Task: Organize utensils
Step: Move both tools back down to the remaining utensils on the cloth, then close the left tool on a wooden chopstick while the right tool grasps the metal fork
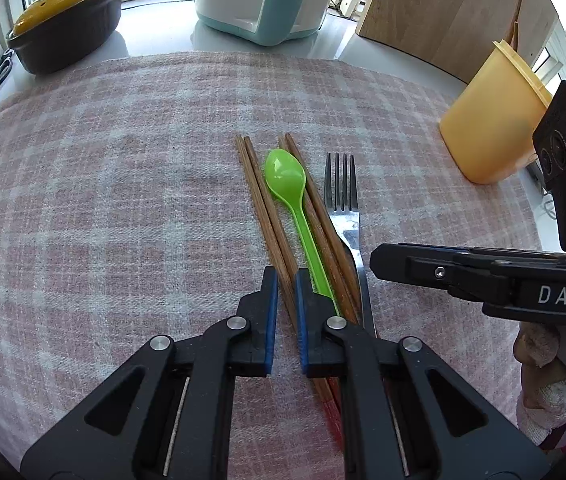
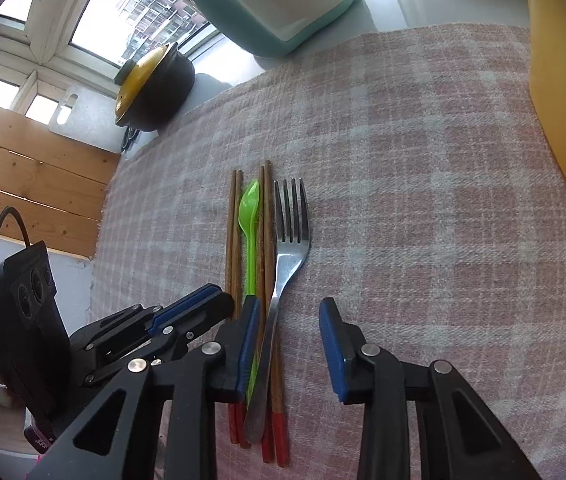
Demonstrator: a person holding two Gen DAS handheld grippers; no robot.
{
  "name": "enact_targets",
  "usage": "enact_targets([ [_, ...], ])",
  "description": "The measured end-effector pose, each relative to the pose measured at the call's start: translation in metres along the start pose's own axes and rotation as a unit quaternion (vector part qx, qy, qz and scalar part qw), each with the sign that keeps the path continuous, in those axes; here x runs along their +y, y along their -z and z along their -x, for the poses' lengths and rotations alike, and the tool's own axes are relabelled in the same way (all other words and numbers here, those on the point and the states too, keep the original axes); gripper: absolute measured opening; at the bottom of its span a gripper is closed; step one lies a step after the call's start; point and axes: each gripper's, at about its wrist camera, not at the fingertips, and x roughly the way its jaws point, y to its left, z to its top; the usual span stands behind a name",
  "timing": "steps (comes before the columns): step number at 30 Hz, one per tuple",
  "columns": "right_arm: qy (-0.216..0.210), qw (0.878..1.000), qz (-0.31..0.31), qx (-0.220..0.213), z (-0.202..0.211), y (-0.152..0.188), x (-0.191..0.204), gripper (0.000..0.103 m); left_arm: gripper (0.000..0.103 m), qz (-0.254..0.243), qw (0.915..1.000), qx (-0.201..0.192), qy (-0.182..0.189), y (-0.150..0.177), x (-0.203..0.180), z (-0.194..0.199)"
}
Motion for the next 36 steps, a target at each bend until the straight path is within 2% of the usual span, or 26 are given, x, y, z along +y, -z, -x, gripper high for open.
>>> enact_targets([
  [12, 0.015, 1.0, 0.009, 0.002, -0.013, -0.008, 0.01, 0.025, 0.007, -0.02, 0.9994, 0.006, -0.027, -0.001, -0.003, -0.001],
  [23, 0.068, 0.997, 0.041, 0.006, -0.012, -0.015, 0.011, 0.003, 0.009, -0.031, 0.9983, 0.02, -0.045, -0.006, -0.001, -0.006],
  [25, 0.054, 0.998, 0.029, 0.007, -0.011, -0.016, 0.006, 0.004, 0.009, -0.028, 0.9985, 0.021, -0.041, -0.006, 0.004, -0.005],
  [27, 0.019, 1.0, 0.017, 0.005, -0.009, -0.017, 0.003, 0.01, 0.008, -0.025, 0.9986, 0.021, -0.043, -0.006, 0.007, -0.004],
  [29, 0.004, 1.0, 0.001, 0.005, -0.009, -0.018, 0.002, 0.038, 0.008, -0.028, 0.9984, 0.021, -0.045, -0.005, 0.009, -0.003],
  [34, 0.004, 1.0, 0.009, 0.014, -0.016, -0.018, 0.01, 0.036, 0.007, -0.027, 0.9983, 0.02, -0.049, -0.004, 0.015, 0.0],
  [36, 0.015, 1.0, 0.016, 0.014, -0.018, -0.017, 0.015, 0.03, 0.007, -0.027, 0.9983, 0.019, -0.049, -0.004, 0.016, 0.0],
])
